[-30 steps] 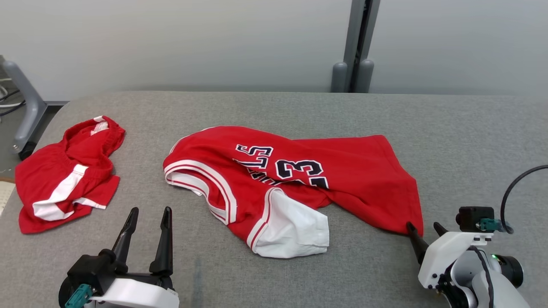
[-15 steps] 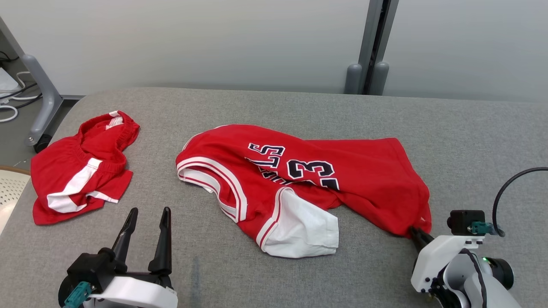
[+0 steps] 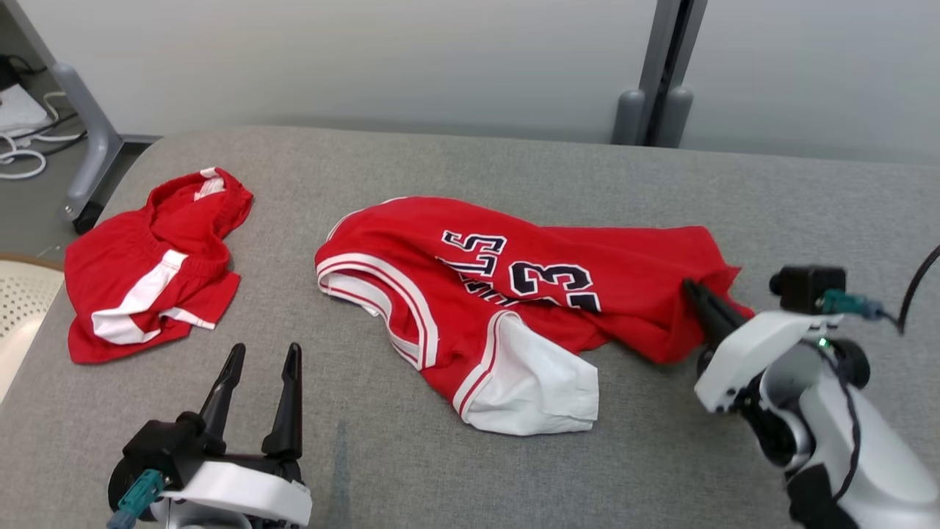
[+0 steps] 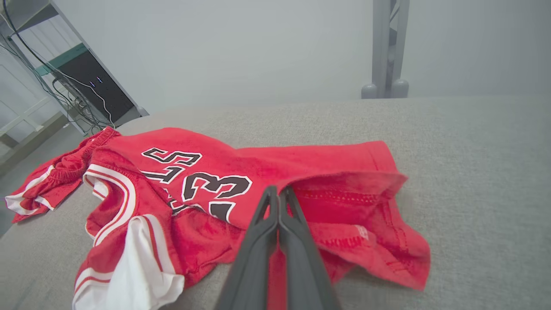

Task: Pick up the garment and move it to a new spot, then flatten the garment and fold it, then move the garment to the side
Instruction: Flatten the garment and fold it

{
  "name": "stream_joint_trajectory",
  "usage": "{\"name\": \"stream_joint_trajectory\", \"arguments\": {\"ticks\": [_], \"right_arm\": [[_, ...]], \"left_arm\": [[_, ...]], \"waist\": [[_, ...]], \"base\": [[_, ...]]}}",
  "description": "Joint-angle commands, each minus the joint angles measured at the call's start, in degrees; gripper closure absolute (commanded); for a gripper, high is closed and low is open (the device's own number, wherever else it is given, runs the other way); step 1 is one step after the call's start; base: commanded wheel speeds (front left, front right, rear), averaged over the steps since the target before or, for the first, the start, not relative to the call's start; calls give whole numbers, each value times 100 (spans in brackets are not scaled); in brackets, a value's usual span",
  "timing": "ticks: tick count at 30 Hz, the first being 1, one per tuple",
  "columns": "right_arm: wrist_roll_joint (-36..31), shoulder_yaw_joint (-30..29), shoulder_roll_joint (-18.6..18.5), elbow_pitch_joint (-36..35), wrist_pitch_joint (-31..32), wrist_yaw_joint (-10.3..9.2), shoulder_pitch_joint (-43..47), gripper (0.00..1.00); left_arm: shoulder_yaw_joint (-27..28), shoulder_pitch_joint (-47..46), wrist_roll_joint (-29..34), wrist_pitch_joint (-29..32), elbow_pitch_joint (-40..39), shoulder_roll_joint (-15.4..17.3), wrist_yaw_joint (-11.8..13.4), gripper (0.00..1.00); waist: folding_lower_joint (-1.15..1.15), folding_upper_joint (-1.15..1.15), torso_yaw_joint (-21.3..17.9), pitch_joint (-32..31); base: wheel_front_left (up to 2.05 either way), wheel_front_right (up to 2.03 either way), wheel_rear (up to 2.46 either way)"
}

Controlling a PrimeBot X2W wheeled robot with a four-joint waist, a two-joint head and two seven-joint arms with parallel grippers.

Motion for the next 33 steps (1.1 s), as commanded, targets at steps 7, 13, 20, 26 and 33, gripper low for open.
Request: {"name": "stream_joint_trajectory", "arguments": {"ticks": [7,13,20,26,33], "right_arm": [[404,10,-567,248,258,13,-1023,100],[586,-154,-1106,923,358,13,-1817,100],[815,-151,-1373,1580,354,13,-2552,100],[713,-26,-1500,2344,416,13,-3035,100],[698,28,-1462,3066,336,13,-3188,14]], "left_arm": [[-143,-323,-39,-5,-21,15,-23,0],[-381,-541,-144,-5,-42,8,-25,0],[-536,-752,-230,-5,-41,4,-26,0],[-643,-883,-298,-5,-21,10,-26,0],[-625,-877,-331,-5,48,8,-27,0]], "waist": [[0,0,380,561],[0,0,744,1021],[0,0,970,1378],[0,0,1113,1563],[0,0,1069,1448]], "base": [[0,0,0],[0,0,0],[0,0,0],[0,0,0],[0,0,0]]}}
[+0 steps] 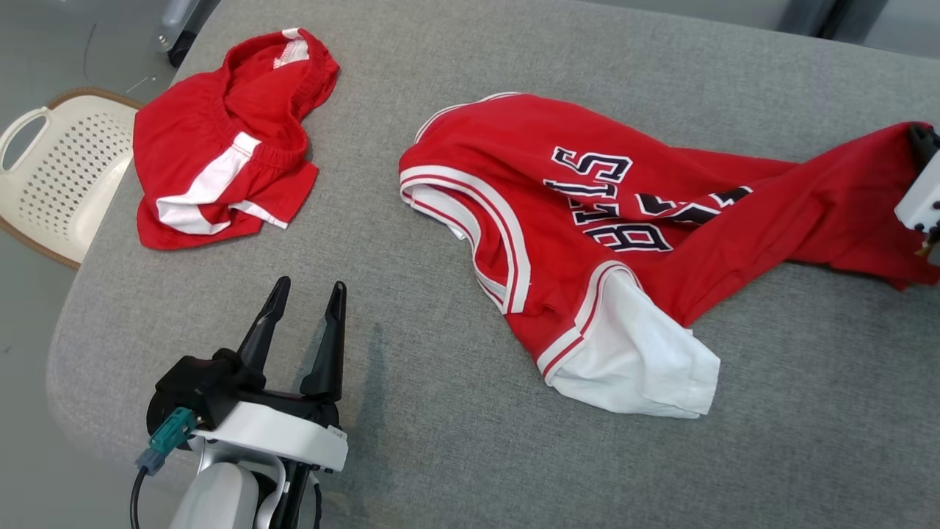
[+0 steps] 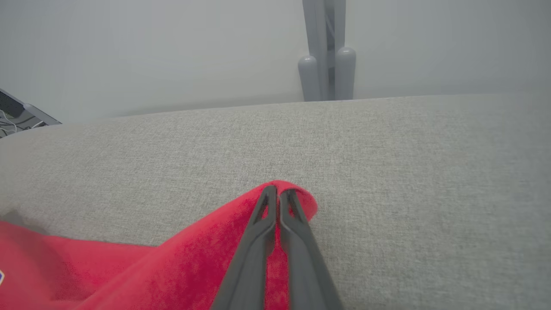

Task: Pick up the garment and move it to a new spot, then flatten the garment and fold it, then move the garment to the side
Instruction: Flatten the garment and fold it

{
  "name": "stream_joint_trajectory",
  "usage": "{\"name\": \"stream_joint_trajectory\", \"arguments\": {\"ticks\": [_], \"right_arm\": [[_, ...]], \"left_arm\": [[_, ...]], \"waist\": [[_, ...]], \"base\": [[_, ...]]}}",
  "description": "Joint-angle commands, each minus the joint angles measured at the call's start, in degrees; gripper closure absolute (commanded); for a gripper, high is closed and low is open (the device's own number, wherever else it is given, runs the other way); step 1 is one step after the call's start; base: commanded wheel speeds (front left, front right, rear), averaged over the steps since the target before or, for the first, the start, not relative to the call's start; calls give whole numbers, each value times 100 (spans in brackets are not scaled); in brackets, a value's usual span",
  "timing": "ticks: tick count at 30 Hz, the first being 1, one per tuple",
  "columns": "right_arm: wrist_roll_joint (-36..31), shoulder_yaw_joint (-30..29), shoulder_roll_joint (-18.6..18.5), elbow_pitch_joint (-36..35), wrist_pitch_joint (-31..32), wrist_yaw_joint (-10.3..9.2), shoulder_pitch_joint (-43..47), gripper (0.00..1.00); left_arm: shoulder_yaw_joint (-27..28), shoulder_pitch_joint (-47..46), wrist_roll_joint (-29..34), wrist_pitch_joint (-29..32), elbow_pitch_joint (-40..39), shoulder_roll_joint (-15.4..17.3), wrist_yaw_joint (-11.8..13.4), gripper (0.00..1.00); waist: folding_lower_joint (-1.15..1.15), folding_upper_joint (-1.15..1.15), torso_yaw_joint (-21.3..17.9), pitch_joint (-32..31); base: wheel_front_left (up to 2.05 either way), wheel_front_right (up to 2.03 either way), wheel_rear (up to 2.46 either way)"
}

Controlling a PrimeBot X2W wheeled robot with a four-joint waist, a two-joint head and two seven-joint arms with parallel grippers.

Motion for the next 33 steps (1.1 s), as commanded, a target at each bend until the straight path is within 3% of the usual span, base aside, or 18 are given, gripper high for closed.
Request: {"name": "stream_joint_trajectory", "arguments": {"ticks": [1,9,16,26,33], "right_arm": [[-40,-30,-40,144,-92,11,-35,0],[-130,90,193,398,-635,12,104,0],[1,266,505,-21,-1344,12,566,0],[85,278,815,-1104,-2136,12,1737,0],[-564,-308,1025,-2389,-2172,12,2846,0]], "left_arm": [[22,-41,-42,-5,9,15,-9,0],[76,112,64,-5,52,17,-9,0],[244,301,189,-5,60,37,-9,0],[365,508,235,-5,61,114,-10,0],[498,687,251,-5,70,123,-9,0]], "waist": [[0,0,-63,-79],[0,0,-397,-490],[0,0,-883,-970],[0,0,-1494,-1449],[0,0,-1707,-1694]], "base": [[0,0,0],[0,0,0],[0,0,0],[0,0,0],[0,0,0]]}}
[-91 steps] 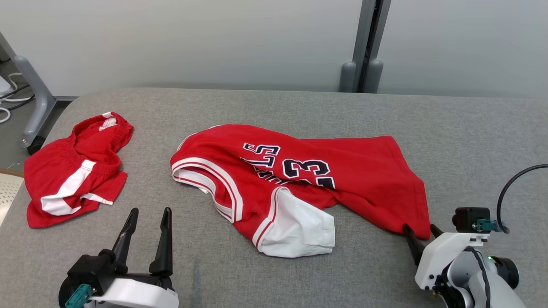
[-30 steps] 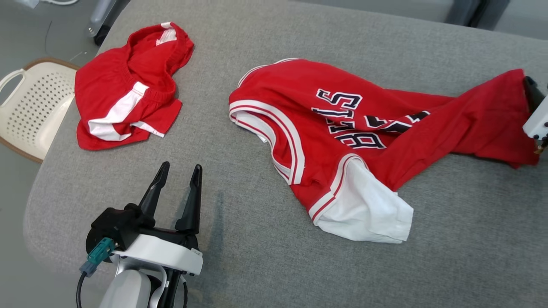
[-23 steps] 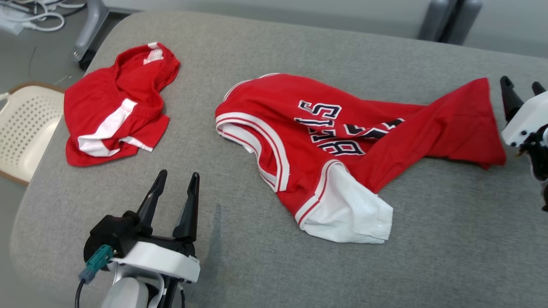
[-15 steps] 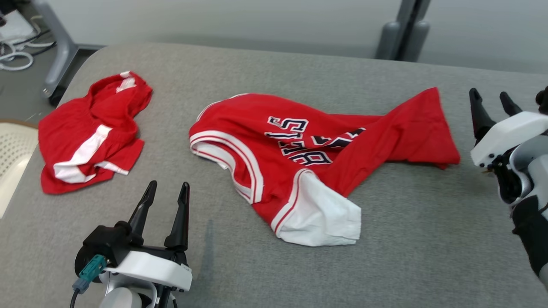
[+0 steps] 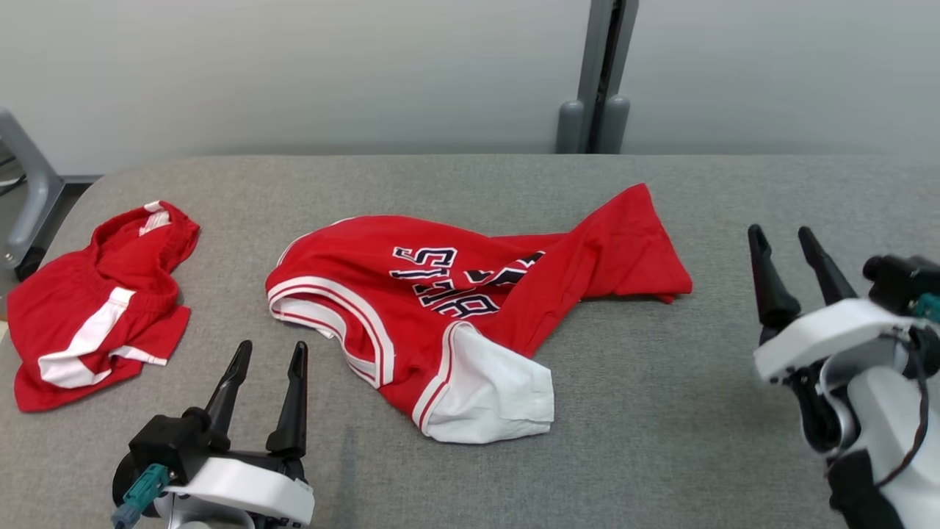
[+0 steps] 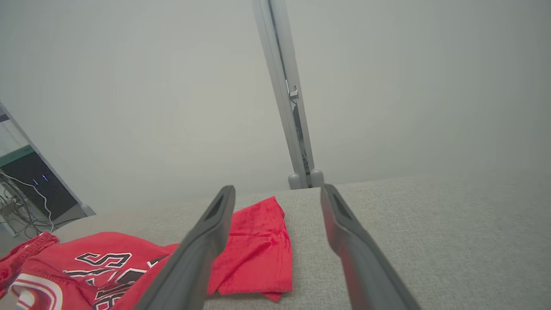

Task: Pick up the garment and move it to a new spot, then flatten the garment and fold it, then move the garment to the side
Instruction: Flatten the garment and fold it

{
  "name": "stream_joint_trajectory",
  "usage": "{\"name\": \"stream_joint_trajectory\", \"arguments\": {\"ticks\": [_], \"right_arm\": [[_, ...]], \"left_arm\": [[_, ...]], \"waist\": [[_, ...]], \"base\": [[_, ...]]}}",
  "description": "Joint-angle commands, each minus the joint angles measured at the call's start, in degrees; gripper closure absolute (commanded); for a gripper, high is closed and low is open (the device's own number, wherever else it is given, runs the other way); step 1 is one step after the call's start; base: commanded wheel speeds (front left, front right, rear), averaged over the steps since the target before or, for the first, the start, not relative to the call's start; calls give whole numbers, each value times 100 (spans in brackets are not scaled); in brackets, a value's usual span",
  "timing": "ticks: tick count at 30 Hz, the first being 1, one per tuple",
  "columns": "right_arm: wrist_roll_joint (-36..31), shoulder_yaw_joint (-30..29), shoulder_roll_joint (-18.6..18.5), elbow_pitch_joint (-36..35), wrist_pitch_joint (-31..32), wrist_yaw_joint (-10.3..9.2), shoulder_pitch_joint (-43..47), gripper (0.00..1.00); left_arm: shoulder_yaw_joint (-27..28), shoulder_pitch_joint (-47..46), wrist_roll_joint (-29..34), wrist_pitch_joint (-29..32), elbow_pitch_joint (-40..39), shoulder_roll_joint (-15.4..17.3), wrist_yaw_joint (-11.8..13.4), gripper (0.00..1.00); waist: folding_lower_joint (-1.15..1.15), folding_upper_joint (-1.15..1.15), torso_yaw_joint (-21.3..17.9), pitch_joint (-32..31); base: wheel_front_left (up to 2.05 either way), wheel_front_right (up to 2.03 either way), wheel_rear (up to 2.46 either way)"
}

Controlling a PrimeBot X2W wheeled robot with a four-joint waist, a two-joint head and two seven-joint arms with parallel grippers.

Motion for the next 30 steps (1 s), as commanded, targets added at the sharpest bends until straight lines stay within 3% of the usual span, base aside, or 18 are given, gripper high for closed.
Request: {"name": "stream_joint_trajectory", "arguments": {"ticks": [1,7,12,23,30], "right_arm": [[-247,-172,92,-318,-23,13,400,0],[-940,-865,562,-1482,-26,13,1408,0],[-1385,-1365,871,-2026,-26,13,1980,0],[-1674,-1518,983,-2207,-15,14,2222,0],[-1562,-1441,981,-2160,23,14,2216,0]], "left_arm": [[49,38,34,-5,-6,47,-9,0],[50,122,59,-5,-32,53,-9,0],[-35,105,-10,-5,-30,36,-9,0],[-128,72,-73,-4,63,46,-10,0],[-492,11,-498,194,470,61,-10,0]], "waist": [[0,0,-96,-94],[0,0,-182,-115],[0,0,-211,-55],[0,0,-252,-68],[0,0,-235,-92]], "base": [[0,0,0],[0,0,0],[0,0,0],[0,0,0],[0,0,0]]}}
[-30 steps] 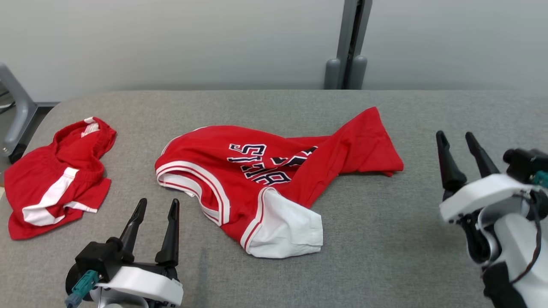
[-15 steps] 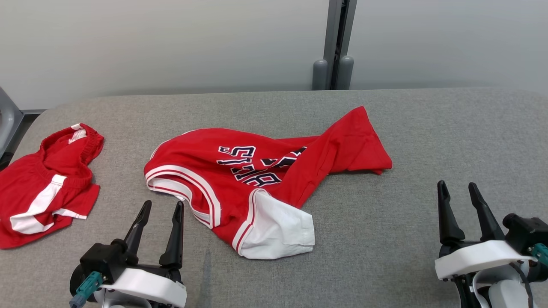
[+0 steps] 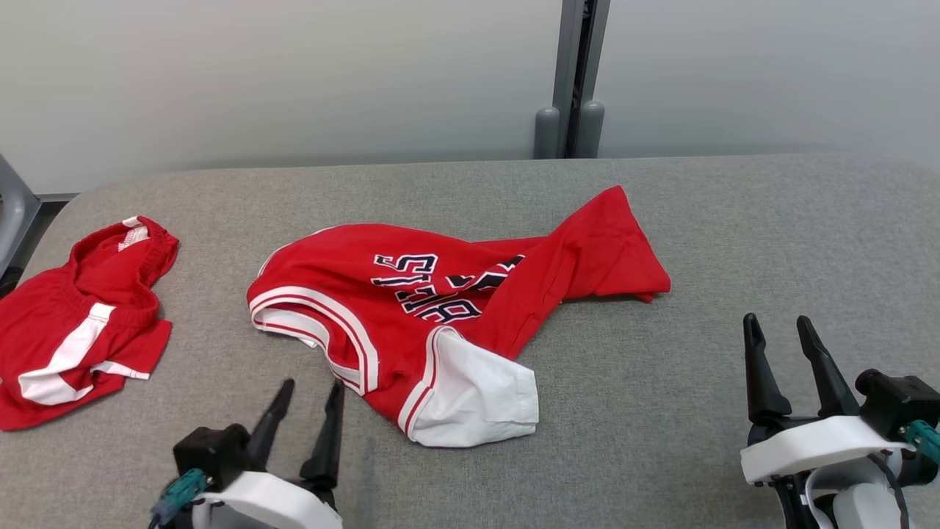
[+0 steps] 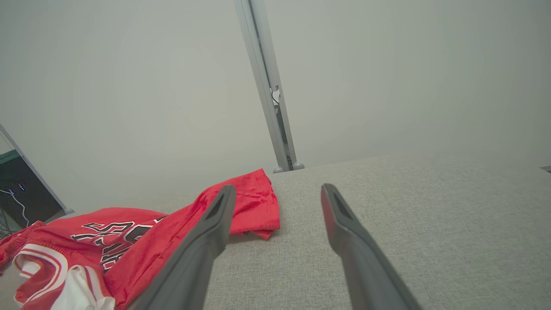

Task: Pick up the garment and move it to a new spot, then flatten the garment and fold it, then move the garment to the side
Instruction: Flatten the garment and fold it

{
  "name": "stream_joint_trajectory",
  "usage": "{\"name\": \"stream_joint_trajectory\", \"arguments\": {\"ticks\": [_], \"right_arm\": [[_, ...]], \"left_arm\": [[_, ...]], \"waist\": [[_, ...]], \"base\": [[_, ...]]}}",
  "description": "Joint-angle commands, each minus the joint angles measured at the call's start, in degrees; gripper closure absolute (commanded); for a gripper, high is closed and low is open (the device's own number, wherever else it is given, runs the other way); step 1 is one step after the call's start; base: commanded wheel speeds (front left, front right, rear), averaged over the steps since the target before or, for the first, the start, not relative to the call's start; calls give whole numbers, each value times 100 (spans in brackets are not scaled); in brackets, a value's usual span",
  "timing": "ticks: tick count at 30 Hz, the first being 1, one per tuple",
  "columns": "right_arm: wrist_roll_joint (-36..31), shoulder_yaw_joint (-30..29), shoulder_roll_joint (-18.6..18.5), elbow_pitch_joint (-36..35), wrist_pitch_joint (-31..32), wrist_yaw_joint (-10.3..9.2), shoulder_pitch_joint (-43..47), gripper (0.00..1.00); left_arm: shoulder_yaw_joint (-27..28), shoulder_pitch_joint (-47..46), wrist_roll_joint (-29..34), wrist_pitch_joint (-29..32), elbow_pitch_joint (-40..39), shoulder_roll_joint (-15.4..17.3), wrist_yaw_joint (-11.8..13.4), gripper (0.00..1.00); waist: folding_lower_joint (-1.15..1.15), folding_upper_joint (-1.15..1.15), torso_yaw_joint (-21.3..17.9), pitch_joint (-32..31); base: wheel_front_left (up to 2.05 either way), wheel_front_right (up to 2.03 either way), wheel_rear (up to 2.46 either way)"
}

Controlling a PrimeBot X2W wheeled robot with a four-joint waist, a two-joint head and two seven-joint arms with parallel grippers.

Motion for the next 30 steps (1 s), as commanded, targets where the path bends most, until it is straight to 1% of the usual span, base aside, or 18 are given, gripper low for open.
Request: {"name": "stream_joint_trajectory", "arguments": {"ticks": [1,7,11,13,17,20,22,25,26,27,28,29,30], "right_arm": [[31,-8,-27,31,11,14,6,0],[70,28,-27,93,30,14,-61,0],[79,82,-31,153,26,14,-95,0],[78,80,-31,175,20,14,-122,0],[102,74,-29,201,4,14,-211,0],[140,98,-32,232,1,14,-241,0],[167,120,-31,257,-7,14,-286,0],[190,127,-32,264,-23,14,-331,0],[192,126,-32,271,-26,14,-332,0],[193,117,-33,277,-30,14,-328,0],[190,110,-31,284,-34,14,-320,0],[185,96,-31,292,-37,14,-314,0],[177,81,-32,299,-41,14,-309,0]], "left_arm": [[-61,-50,-181,156,78,-5,-10,0],[-451,-292,-1510,1403,221,-53,-10,0],[-593,-482,-1905,2271,356,-60,23,0],[-667,-571,-1946,2576,365,-42,51,0],[-790,-631,-1869,2902,384,26,150,0],[-858,-671,-1837,2969,435,18,175,0],[-887,-753,-1682,2915,507,112,256,0],[-952,-792,-1506,2824,600,166,365,0],[-960,-800,-1480,2793,633,177,390,7],[-962,-820,-1449,2751,645,205,395,46],[-965,-834,-1405,2715,656,240,407,57],[-975,-836,-1370,2691,668,267,424,100],[-989,-825,-1352,2669,669,287,428,100]], "waist": [[0,0,7,7],[0,0,13,75],[0,0,-78,126],[0,0,-142,159],[0,0,-276,261],[0,0,-360,324],[0,0,-407,356],[0,0,-446,384],[0,0,-451,390],[0,0,-451,391],[0,0,-447,389],[0,0,-441,387],[0,0,-431,382]], "base": [[0,0,0],[0,0,0],[0,0,0],[0,0,0],[0,0,0],[0,0,0],[0,0,0],[0,0,0],[0,0,0],[0,0,0],[0,0,0],[0,0,0],[0,0,0]]}}
